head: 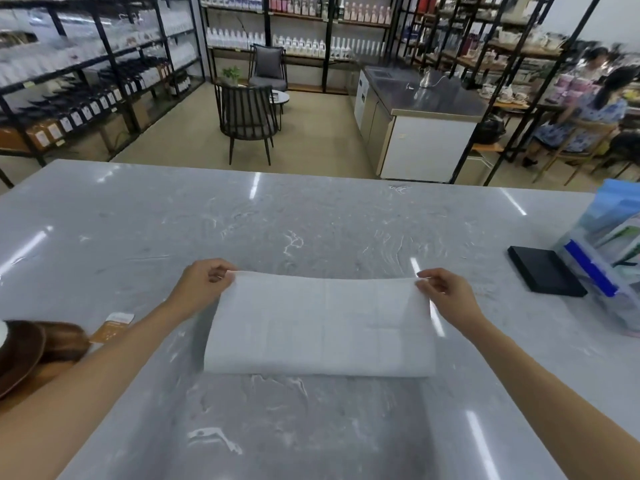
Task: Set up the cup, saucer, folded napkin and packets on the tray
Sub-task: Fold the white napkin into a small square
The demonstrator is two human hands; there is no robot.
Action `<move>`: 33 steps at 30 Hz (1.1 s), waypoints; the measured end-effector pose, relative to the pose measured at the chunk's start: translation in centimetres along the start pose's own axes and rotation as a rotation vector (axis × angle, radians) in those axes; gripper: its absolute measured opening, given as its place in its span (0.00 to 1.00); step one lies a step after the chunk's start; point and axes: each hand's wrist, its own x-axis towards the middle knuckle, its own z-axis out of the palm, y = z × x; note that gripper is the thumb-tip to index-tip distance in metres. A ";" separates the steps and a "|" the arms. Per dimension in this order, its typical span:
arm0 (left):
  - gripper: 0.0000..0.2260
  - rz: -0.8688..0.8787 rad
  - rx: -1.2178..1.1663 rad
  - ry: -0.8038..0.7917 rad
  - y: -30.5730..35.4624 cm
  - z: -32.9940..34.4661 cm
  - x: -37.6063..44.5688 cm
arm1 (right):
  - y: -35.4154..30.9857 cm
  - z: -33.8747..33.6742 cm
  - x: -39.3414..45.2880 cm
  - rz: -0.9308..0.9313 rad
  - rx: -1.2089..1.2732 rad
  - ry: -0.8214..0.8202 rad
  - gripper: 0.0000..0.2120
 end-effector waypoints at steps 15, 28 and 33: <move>0.08 0.128 0.406 -0.254 -5.4 2.3 7.0 | 6.4 5.0 6.6 0.058 -0.360 -0.228 0.12; 0.09 -0.043 0.268 -0.269 -6.1 0.8 7.4 | 6.1 5.3 7.5 -0.062 -0.531 -0.319 0.10; 0.10 0.034 0.421 -0.392 -6.0 0.8 8.6 | 4.8 5.0 8.6 -0.098 -0.565 -0.436 0.05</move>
